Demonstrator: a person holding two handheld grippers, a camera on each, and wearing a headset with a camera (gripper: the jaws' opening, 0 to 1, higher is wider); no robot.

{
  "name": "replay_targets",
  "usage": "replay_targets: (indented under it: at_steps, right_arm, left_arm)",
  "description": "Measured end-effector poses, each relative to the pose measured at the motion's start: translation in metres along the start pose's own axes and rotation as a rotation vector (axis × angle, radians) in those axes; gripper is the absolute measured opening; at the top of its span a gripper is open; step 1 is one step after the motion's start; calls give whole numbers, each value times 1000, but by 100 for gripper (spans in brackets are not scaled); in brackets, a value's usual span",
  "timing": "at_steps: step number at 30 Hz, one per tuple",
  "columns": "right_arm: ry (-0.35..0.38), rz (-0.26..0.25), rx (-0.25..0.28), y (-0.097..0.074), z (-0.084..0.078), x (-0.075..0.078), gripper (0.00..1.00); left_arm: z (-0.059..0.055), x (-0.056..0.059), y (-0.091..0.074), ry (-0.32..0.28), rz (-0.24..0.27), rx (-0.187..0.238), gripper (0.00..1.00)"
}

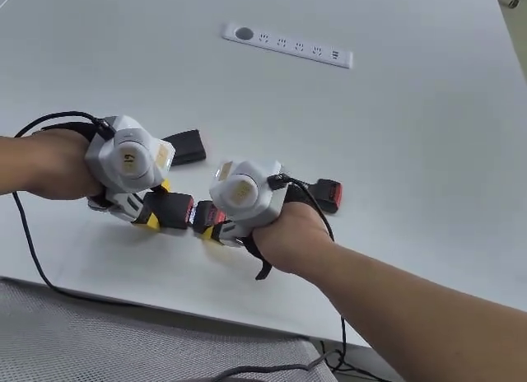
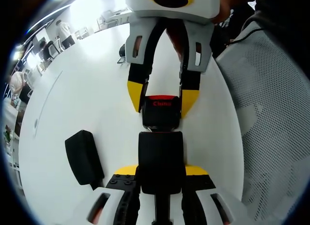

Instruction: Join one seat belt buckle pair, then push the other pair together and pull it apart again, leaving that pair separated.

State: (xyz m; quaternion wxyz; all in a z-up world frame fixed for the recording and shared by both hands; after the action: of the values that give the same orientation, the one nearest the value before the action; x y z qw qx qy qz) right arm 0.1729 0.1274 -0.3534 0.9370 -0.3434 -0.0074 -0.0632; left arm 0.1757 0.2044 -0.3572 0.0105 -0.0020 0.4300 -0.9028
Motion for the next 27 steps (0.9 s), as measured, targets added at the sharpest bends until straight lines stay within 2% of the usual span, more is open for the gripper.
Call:
replay_targets:
  at_steps: [13,22,27]
  right_arm:
    - [-20,6,-3,1,-1,0,33]
    - [-17,12,-7,0,-4,1,33]
    - [-22,13,0,-1,-4,0,33]
  left_arm:
    - [-1,1,0,-1,5,-7,33]
    - [-2,0,-3,-17,8,35,32]
    - [-1,1,-3,-19,12,32,32]
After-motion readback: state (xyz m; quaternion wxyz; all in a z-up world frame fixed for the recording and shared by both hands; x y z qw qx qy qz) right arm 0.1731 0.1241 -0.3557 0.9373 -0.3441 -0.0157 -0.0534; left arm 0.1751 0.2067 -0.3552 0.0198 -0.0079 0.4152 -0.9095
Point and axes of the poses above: the centre of the closed fingertips' face, and the gripper's own axes: y roughly forward along the fingers, x roughly to its right, z roughly out of its top, the point moved 2 cm from there along -y, roughly backward along the fingers, and after that the axes turned 15 degrees about x, right-handed, at the moved point
